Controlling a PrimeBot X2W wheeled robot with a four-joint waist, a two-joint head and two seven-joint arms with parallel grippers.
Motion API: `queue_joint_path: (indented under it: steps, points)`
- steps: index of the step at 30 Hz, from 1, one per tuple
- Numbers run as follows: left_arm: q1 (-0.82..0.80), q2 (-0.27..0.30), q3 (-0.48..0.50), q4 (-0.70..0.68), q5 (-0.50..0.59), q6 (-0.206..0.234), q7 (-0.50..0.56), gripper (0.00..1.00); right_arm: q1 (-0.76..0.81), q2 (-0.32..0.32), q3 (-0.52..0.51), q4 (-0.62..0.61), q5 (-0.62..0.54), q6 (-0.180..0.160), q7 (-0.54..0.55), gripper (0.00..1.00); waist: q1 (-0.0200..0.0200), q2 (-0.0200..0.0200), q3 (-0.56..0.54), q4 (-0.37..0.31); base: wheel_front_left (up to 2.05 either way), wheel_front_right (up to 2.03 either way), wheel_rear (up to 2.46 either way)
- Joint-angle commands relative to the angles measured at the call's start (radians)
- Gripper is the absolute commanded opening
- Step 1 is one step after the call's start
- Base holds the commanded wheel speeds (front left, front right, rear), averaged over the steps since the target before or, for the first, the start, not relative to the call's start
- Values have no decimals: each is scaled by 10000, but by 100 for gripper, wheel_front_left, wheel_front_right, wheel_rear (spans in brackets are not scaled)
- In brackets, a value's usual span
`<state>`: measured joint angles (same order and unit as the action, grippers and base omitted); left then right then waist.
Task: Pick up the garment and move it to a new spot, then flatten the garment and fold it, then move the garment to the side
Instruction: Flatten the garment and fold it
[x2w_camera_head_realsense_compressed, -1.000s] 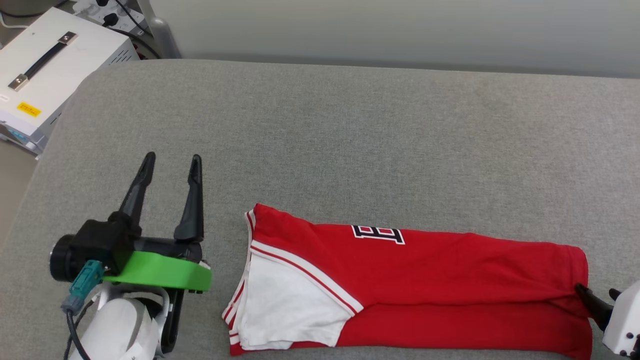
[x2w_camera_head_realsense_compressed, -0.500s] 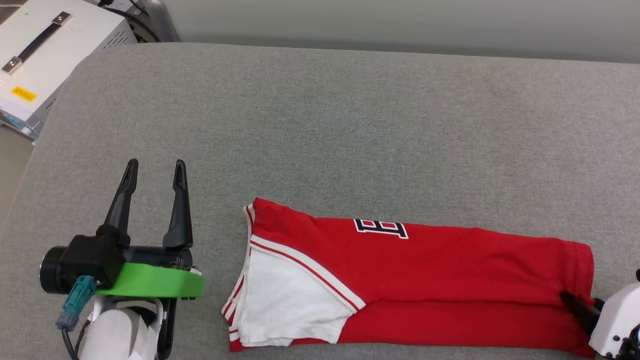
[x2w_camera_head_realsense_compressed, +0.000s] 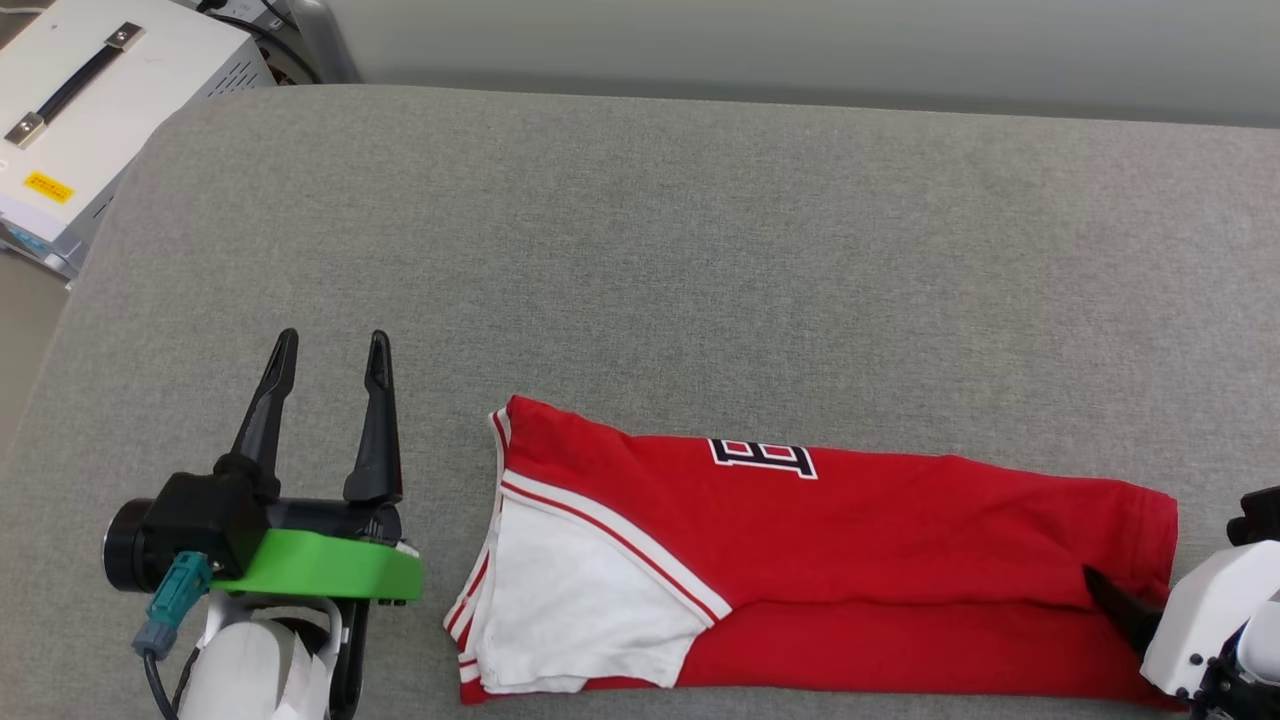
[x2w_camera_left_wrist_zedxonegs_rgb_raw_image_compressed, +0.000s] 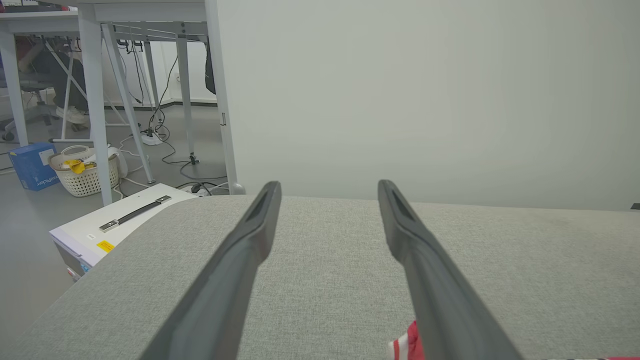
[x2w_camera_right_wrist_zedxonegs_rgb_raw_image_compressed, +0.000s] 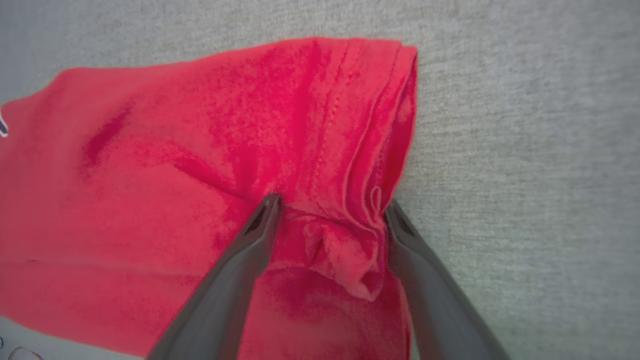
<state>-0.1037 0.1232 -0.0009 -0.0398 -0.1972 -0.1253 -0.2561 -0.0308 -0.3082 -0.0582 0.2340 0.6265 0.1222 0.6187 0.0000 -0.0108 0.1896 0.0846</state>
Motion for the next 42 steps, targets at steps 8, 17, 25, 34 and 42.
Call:
queue_joint_path:
  steps: [8, 17, 25, 34, 42]
  points:
    - [146, 29, -148, 84, 81, -51, -57, 100, -27, 195, 1077, 515, 630, 85, -481, 0, 0, 108, -359, 1, 0, 0, 0]
    - [351, 48, -141, 75, 55, -52, -57, 100, -99, -485, 568, 766, 234, 85, -1643, 0, 0, 108, -667, -94, 0, 0, 0]
    - [420, 31, -151, 81, 51, -53, -57, 100, -173, -1292, -641, 1070, -664, 85, -2357, 0, 0, 108, -736, -262, 0, 0, 0]
    - [584, -1, -163, 162, 22, -53, -57, 100, 85, -1085, -787, 554, -967, 85, -2307, 0, 0, 108, -1015, -412, 0, 0, 0]
    - [735, -27, -251, 235, 6, -53, -57, 100, 585, -431, -394, -934, -930, 85, -1644, 0, 0, 108, -1331, -373, 0, 0, 0]
